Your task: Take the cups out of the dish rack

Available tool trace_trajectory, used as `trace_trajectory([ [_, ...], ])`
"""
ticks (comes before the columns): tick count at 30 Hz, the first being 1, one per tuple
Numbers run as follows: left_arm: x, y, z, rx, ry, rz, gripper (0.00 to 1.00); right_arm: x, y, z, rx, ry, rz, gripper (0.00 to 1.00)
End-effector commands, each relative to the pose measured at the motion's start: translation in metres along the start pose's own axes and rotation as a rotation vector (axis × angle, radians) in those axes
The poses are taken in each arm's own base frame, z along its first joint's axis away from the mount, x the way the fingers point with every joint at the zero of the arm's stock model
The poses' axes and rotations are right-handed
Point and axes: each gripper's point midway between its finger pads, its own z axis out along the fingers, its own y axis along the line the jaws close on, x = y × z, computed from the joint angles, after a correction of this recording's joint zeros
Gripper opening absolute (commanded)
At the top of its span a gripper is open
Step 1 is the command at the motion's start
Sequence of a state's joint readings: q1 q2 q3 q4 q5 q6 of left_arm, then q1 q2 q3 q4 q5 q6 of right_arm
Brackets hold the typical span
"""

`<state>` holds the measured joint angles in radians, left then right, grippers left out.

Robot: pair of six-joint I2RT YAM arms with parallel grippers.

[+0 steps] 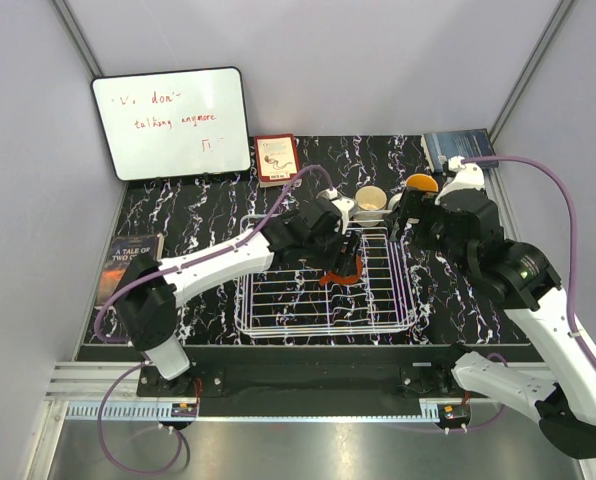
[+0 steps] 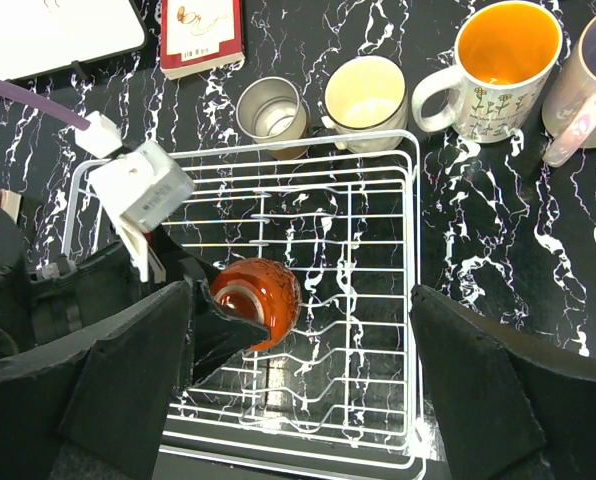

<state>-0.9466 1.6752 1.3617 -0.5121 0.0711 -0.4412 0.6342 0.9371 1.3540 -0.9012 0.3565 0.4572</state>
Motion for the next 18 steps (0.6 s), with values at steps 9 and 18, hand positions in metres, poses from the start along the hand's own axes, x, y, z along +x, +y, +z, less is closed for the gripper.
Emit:
trace_trajectory([
  [9, -0.071, -0.019, -0.069, 0.386, -0.294, -0.227, 0.0, -0.01, 0.003, 0.002, -0.007, -0.062, 0.043, 0.98],
  [18, -0.07, -0.005, -0.093, 0.604, -0.373, -0.375, 0.0, 0.005, 0.009, 0.017, -0.027, -0.026, 0.051, 0.98],
])
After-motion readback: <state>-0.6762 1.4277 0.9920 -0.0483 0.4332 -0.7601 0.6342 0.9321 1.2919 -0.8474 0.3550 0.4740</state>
